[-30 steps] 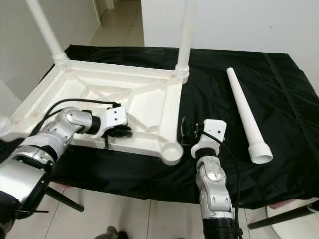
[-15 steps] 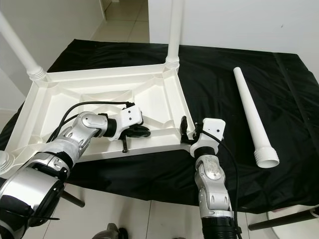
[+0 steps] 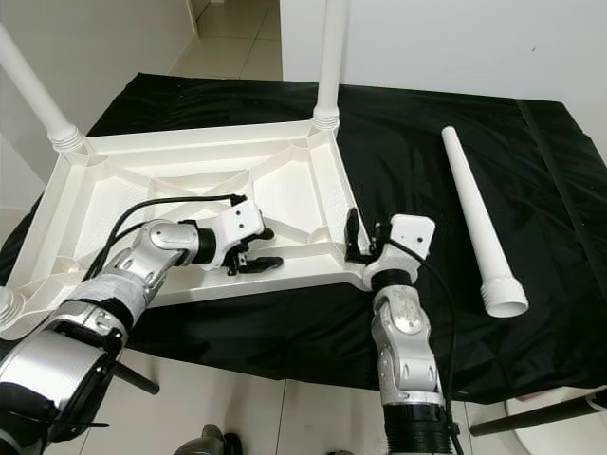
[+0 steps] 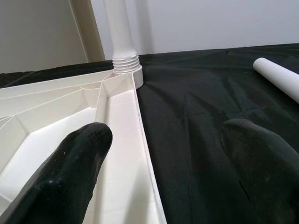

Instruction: Building children table

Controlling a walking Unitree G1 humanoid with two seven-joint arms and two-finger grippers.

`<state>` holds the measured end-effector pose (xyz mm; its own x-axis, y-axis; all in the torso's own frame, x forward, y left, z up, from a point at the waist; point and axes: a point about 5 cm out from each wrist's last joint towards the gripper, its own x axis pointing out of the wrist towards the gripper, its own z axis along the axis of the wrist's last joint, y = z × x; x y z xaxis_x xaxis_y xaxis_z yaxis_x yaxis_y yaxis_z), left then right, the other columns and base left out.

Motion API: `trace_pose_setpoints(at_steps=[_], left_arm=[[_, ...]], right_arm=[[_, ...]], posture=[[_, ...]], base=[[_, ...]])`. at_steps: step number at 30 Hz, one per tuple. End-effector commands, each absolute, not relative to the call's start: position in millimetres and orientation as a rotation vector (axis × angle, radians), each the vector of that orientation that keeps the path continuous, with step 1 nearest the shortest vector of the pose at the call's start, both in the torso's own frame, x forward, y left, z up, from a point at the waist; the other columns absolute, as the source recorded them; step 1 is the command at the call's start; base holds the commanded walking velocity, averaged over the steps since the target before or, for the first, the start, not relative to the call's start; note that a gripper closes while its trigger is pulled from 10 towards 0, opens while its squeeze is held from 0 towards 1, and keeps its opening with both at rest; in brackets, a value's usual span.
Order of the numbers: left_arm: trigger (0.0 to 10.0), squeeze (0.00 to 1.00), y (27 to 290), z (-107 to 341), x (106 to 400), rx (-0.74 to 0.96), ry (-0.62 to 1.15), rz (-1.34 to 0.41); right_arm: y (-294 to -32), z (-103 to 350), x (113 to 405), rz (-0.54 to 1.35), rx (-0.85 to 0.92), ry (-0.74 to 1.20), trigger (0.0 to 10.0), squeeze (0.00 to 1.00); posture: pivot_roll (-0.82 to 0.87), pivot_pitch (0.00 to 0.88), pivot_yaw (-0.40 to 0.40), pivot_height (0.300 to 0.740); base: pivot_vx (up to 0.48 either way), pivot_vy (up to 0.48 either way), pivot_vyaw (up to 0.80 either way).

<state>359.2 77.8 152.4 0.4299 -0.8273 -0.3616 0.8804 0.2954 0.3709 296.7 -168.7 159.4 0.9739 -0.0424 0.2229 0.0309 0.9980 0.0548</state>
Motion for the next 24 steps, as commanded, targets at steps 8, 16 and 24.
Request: trace_pose_setpoints(at_steps=[8,16,24], left_arm=[[10.0,0.0,73.7,195.3,355.2,0.319,-0.073,-1.006],[10.0,0.0,63.0,219.2,346.6,0.157,-0.105,-0.882],[10.0,0.0,52.6,227.8,331.5,0.127,-0.122,-0.872]], right_arm=[[-208.3,163.1,317.3,-0.277,-0.042,-0.158,10.0,0.0],[-239.1,170.2,324.6,-0.483,-0.068,-0.145,10.0,0.0],[-259.2,159.1,319.9,-0.654,0.021,-0.08,10.0,0.0]], posture=[[0.1,0.068,0.028,0.74],[0.11,0.063,0.008,0.74],[0.12,0.065,0.005,0.74]], base=[[0.0,0.0,0.0],[0.0,0.0,0.0],[0.0,0.0,0.0]])
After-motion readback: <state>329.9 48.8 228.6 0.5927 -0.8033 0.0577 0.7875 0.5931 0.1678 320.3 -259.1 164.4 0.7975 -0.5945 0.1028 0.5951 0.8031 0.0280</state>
